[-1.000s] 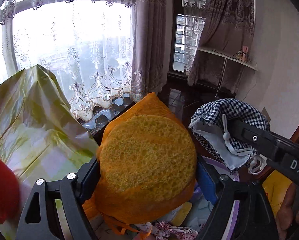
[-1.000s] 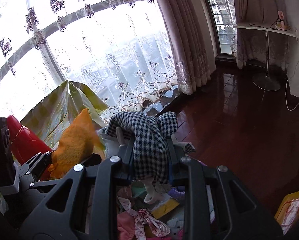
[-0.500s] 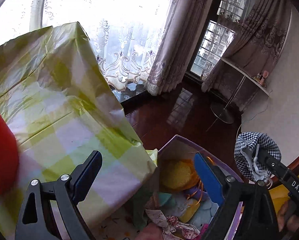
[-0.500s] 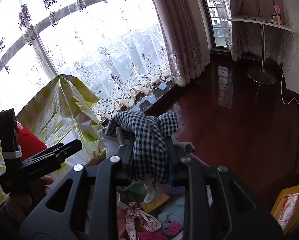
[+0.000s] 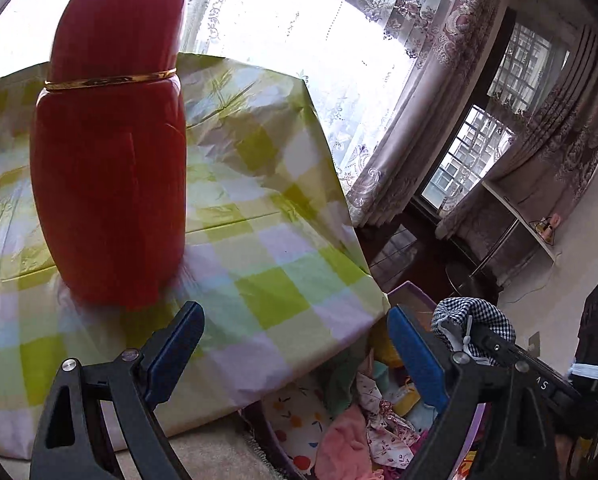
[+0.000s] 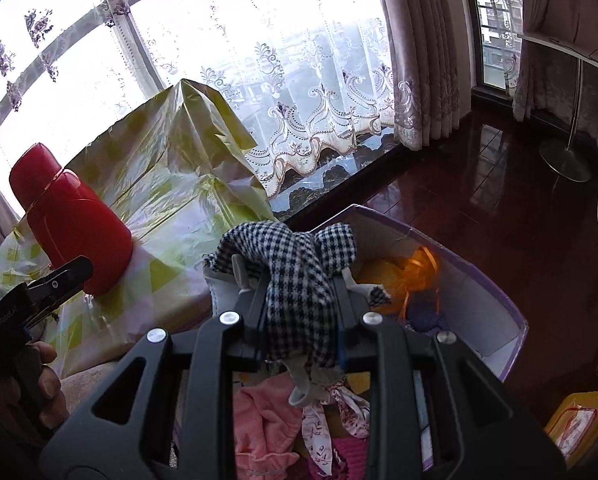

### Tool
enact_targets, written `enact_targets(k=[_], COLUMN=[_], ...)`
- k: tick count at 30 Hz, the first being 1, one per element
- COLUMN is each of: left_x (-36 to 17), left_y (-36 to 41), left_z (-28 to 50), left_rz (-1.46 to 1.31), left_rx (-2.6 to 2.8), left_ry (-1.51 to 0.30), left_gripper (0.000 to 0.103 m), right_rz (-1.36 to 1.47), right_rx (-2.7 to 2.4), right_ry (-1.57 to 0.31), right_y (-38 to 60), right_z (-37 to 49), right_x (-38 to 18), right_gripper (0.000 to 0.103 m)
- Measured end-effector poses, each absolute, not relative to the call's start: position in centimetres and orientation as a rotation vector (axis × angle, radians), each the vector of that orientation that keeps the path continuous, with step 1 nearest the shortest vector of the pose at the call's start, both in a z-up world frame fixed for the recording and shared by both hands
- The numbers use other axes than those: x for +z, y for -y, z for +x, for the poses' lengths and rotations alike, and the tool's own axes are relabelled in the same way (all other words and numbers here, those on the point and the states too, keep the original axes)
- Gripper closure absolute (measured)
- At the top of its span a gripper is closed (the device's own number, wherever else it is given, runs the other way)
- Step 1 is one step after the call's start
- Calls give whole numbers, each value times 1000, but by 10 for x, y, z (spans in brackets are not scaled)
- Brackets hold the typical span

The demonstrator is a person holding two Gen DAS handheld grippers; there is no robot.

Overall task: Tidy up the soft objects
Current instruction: 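Open both tools to drop the mesh bag and checked cloth into the box, then move both open tools back over the remaining items on the table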

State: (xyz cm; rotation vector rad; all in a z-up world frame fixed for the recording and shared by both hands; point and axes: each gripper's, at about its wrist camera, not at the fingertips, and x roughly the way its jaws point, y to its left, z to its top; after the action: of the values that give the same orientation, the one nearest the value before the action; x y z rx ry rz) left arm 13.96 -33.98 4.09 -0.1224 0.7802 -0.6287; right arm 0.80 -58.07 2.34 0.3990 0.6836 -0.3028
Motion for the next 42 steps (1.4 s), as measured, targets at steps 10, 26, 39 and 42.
enact_targets(k=[10, 26, 39, 42], left_x=[45, 50, 51, 52], left_y=[303, 242, 141, 117], left_z=[132, 119, 112, 112], left_rz=[-169, -227, -333, -354], left_rx=[-603, -494, -256, -201], left_ry=[-761, -710, -673, -668], left_gripper=[24, 26, 26, 26], right_rz=[339, 257, 123, 88], right_rx=[-246, -116, 122, 179], right_ry=[-711, -756, -769, -771], right_y=[551, 488, 379, 353], right_z=[16, 38, 56, 60], right_x=[30, 32, 37, 39], right_gripper=[38, 30, 29, 29])
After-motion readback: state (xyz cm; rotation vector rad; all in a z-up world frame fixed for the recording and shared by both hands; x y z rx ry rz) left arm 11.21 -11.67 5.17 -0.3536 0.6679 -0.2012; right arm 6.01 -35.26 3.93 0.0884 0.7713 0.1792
